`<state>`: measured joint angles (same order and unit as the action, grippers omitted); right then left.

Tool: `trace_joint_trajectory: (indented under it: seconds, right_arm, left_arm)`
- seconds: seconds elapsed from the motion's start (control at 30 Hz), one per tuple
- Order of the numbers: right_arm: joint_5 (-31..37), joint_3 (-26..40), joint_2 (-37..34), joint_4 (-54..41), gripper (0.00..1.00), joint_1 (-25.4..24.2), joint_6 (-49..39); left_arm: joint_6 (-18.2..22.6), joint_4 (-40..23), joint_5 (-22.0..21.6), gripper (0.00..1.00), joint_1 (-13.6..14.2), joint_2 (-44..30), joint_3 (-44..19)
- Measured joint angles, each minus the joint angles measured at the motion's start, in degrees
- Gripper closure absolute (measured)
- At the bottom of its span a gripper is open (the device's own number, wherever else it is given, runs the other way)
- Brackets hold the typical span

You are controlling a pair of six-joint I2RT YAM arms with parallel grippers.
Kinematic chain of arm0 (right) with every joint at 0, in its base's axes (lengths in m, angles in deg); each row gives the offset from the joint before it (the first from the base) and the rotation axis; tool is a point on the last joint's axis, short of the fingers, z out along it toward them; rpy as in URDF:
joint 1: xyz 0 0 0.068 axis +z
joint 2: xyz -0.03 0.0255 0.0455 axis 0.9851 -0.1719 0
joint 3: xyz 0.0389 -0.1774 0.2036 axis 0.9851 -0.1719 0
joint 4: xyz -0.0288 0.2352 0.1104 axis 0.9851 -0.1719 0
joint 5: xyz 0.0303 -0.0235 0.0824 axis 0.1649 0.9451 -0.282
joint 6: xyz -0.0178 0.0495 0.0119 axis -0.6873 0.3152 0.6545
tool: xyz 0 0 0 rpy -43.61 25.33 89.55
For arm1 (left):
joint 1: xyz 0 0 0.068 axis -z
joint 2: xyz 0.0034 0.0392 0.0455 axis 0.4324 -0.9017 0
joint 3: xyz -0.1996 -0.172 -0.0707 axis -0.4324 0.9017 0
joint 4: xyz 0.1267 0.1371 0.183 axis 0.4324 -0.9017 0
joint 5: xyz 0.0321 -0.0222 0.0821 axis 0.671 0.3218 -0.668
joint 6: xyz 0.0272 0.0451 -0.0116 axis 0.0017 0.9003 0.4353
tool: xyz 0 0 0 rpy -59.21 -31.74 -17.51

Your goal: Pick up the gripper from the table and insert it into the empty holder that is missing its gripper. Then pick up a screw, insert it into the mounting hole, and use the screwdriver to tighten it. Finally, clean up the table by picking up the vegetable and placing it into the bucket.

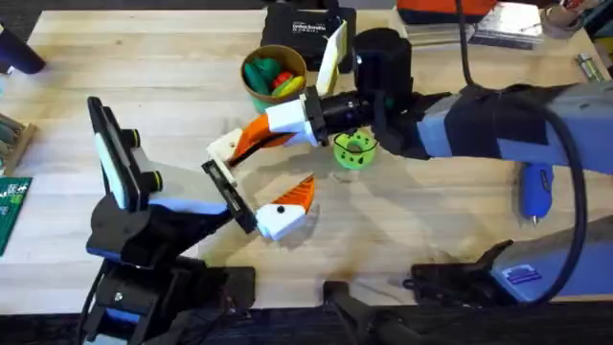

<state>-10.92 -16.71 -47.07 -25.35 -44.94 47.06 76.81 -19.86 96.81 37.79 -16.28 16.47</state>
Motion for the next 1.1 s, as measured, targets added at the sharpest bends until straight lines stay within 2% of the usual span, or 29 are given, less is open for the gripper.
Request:
trace_joint_trajectory:
  seconds: [0.6,0.93,1.1]
  right_arm:
    - [2.0,0.0,0.0,0.3,0.876,0.8,0.0]
    - [2.0,0.0,0.0,0.1,0.753,0.8,0.0]
    - [0.9,0.0,-0.3,-0.3,0.625,-0.1,-0.1]
  left_arm:
    - [-0.1,0.0,-0.7,0.015,0.0,0.0,0.0]
    - [0.0,0.0,0.1,0.015,0.0,0.0,0.0]
    - [0.8,-0.1,1.4,0.015,0.1,0.1,0.0]
